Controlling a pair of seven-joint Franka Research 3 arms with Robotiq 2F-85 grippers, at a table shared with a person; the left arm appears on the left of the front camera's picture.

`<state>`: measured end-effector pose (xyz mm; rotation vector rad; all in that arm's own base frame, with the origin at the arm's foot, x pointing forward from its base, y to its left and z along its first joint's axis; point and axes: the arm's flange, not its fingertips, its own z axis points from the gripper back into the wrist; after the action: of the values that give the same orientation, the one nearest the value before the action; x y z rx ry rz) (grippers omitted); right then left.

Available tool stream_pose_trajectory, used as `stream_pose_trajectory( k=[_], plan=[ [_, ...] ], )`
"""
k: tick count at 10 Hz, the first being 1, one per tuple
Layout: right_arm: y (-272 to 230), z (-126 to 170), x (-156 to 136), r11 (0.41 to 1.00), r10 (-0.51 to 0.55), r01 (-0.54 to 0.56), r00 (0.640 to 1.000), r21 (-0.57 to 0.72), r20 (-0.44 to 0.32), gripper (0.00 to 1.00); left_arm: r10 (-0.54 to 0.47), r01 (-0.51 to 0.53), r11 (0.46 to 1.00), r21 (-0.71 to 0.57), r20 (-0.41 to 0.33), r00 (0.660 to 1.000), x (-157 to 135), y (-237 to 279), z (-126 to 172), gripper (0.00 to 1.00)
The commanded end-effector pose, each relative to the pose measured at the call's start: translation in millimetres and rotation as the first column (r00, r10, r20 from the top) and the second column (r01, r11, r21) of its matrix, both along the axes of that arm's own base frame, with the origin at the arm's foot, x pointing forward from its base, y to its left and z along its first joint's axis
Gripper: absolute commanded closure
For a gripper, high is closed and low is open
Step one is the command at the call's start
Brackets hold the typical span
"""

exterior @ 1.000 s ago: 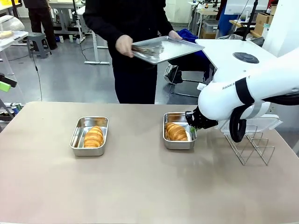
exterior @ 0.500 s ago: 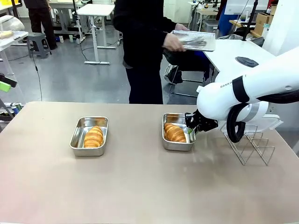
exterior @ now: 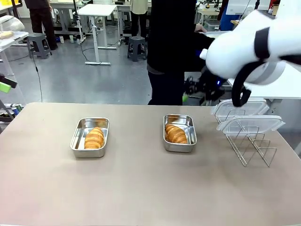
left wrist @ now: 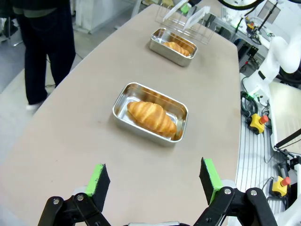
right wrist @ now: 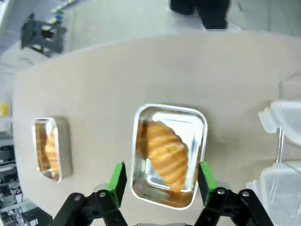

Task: Place the bread in airtight containers.
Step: Once an object is inside an Airtight Container , place the container in the center of the table.

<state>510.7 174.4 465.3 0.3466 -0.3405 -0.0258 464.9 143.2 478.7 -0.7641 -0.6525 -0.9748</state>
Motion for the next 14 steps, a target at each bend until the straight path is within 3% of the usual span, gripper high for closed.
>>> stream_pose_trajectory(
  k=[1,2,4,5,8,9,11,12,14],
  plan=[
    [-32.9,35.9,-6.5,0.966,0.245,-0.251,0.965,0.055,0.097,0.00,-0.004,0.004,1.000,0.011,0.004,1.000,-1.2,0.0,1.0,0.00],
    [-52.8,55.4,-9.3,0.911,0.388,-0.407,0.902,0.073,0.190,0.00,-0.004,0.004,1.000,0.011,0.004,1.000,-1.2,0.0,1.0,0.00],
    [-98.9,79.5,-25.3,0.823,0.494,-0.565,0.768,0.067,0.407,0.00,-0.004,0.004,1.000,0.011,0.004,1.000,-1.2,0.0,1.0,0.00],
    [-125.0,82.8,-31.3,0.785,0.517,-0.615,0.714,0.071,0.472,0.00,-0.004,0.004,1.000,0.011,0.004,1.000,-1.2,0.0,1.0,0.00],
    [-185.7,70.0,-59.0,0.720,0.537,-0.693,0.596,0.045,0.597,0.00,-0.004,0.004,1.000,0.011,0.004,1.000,-1.2,0.0,1.0,0.00],
    [-194.8,62.4,-63.9,0.720,0.540,-0.693,0.593,0.037,0.598,0.00,-0.004,0.004,1.000,0.011,0.004,1.000,-1.2,0.0,1.0,0.00],
    [-204.8,58.4,-72.9,0.762,0.460,-0.641,0.638,0.095,0.617,0.00,-0.004,0.004,1.000,0.011,0.004,1.000,-1.2,0.0,1.0,0.00],
    [-207.4,60.5,-67.8,0.738,0.527,-0.674,0.612,0.040,0.590,0.00,-0.004,0.004,1.000,0.011,0.004,1.000,-1.2,0.0,1.0,0.00],
    [-207.4,60.5,-67.8,0.738,0.527,-0.674,0.612,0.040,0.590,0.00,-0.004,0.004,1.000,0.011,0.004,1.000,-1.2,0.0,1.0,0.00]
  ],
)
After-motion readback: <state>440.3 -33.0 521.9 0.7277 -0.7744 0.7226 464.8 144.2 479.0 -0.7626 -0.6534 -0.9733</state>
